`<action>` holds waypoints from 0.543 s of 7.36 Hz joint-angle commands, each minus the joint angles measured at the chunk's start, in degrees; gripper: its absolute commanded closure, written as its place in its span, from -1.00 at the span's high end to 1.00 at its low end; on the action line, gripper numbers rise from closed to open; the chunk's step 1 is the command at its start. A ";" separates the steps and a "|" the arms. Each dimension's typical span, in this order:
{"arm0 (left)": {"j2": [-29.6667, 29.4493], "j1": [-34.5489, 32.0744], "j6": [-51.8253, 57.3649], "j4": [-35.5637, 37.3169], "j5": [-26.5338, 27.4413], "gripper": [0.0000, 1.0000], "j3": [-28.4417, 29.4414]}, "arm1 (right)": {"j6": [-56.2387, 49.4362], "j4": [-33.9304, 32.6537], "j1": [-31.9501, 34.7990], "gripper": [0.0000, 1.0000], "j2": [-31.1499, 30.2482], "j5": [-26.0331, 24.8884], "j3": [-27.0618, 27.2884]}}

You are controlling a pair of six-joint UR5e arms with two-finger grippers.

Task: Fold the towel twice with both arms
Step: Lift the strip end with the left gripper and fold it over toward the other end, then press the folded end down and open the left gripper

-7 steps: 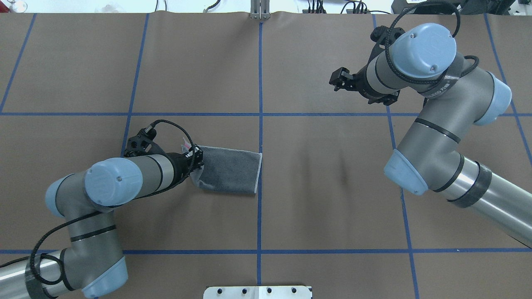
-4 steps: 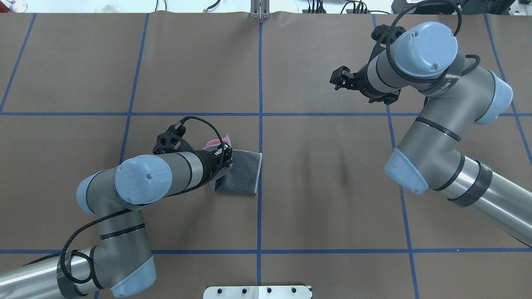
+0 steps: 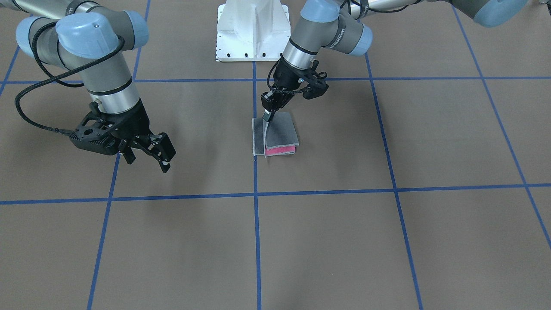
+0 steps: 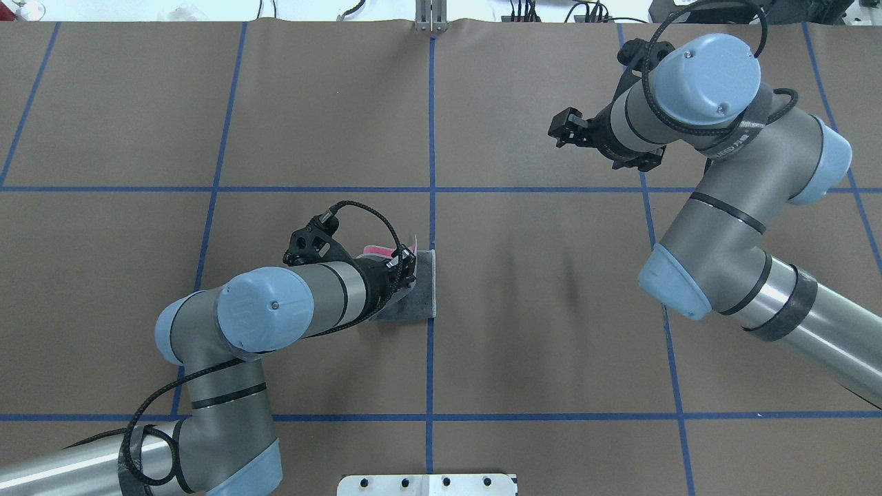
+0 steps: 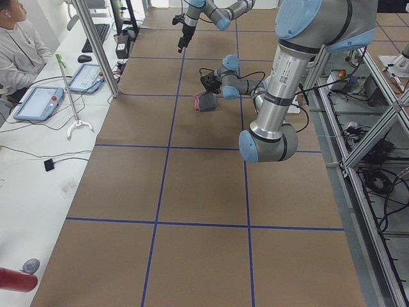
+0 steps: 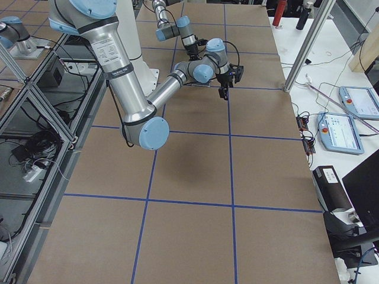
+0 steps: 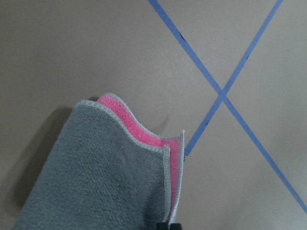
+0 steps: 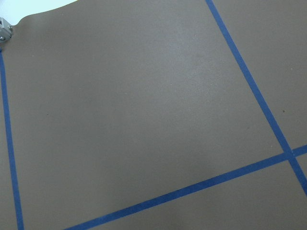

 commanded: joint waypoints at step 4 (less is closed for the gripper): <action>-0.94 1.49 2.06 0.02 0.09 -0.53 0.75 | 0.00 0.03 0.01 1.00 -0.16 -0.09 0.00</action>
